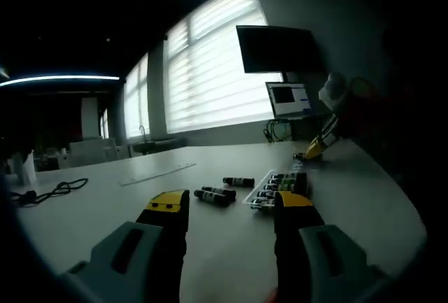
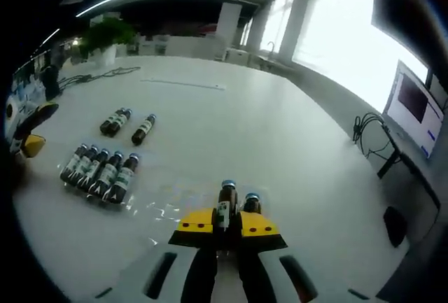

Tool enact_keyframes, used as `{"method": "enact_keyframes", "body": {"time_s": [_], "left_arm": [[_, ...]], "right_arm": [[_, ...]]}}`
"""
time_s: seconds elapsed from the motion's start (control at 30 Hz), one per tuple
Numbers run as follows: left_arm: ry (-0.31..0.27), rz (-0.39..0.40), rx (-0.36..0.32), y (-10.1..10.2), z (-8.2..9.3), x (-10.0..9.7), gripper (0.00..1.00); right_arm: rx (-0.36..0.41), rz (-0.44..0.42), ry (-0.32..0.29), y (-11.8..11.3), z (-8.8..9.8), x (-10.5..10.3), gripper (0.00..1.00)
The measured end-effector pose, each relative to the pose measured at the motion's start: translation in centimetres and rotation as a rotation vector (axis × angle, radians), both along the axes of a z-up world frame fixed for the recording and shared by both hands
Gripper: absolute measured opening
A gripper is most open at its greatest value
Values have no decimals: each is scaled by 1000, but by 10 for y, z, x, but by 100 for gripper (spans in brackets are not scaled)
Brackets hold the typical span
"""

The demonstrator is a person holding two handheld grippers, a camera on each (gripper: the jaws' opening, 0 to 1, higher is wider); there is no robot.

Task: Grip medicine bottles put into box

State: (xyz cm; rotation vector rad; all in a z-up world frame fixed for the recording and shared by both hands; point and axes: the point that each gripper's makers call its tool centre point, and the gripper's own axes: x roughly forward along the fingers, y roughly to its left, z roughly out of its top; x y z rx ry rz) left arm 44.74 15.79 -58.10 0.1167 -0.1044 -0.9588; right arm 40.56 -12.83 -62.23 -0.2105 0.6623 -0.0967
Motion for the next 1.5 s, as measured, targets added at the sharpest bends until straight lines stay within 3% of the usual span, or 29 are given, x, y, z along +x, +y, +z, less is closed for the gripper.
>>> {"method": "enact_keyframes", "body": {"time_s": [0.2, 0.47, 0.7, 1.03, 1.5], "left_arm": [[0, -1, 1, 0, 0, 0, 41], [-1, -1, 4, -1, 0, -1, 41], [-1, 1, 5, -1, 1, -1, 41], [-1, 0, 8, -2, 1, -2, 41], [0, 1, 9, -2, 0, -2, 41]], "right_arm": [[-2, 3, -1, -1, 0, 1, 7], [16, -17, -80, -8, 18, 6, 3], [50, -21, -64, -8, 4, 7, 0], [46, -11, -68, -2, 4, 8, 0], [115, -53, -124, -6, 3, 7, 0]]}}
